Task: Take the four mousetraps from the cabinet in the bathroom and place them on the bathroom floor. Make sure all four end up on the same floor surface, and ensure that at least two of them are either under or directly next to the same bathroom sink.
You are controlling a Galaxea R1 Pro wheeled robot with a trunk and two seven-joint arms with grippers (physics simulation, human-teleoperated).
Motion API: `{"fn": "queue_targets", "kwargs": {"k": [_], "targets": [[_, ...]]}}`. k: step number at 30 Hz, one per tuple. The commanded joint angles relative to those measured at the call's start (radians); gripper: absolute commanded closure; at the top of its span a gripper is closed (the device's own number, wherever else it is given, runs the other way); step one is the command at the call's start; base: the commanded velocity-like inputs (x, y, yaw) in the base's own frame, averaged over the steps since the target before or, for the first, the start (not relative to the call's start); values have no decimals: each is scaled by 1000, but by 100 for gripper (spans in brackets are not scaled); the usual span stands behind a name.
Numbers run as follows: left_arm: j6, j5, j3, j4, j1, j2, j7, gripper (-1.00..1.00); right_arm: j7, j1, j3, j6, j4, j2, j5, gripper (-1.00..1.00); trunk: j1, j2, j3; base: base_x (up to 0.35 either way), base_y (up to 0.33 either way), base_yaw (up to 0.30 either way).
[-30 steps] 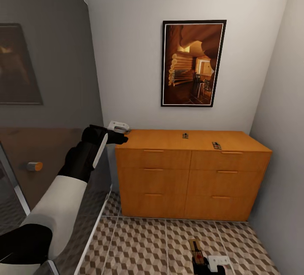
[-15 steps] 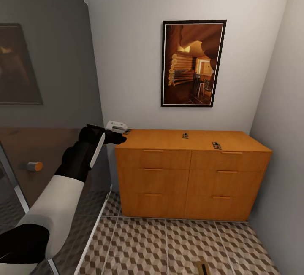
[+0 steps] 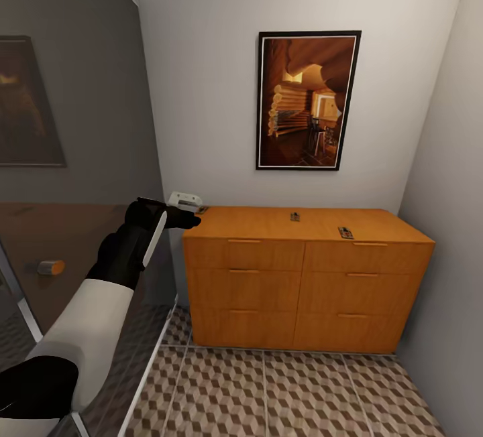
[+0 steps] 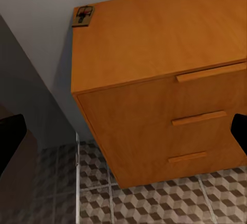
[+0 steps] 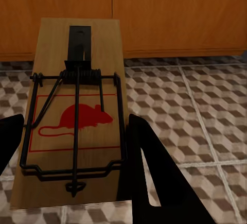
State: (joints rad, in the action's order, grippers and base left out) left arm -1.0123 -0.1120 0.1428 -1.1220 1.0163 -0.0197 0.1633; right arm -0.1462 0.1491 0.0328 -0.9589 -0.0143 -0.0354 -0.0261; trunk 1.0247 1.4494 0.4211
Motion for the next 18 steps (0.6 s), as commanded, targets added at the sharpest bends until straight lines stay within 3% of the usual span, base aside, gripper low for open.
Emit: {"fn": "queue_targets", "kwargs": {"k": [1, 18], "targets": [[-3, -11, 0, 0, 1, 0, 9, -100, -1, 1, 4, -3, 0, 0, -5, 100, 0, 1, 1, 195, 0, 0], [-3, -9, 1, 5, 1, 0, 10, -100, 0, 0, 4, 2, 0, -1, -5, 100, 0, 1, 1, 305, 0, 0]]}}
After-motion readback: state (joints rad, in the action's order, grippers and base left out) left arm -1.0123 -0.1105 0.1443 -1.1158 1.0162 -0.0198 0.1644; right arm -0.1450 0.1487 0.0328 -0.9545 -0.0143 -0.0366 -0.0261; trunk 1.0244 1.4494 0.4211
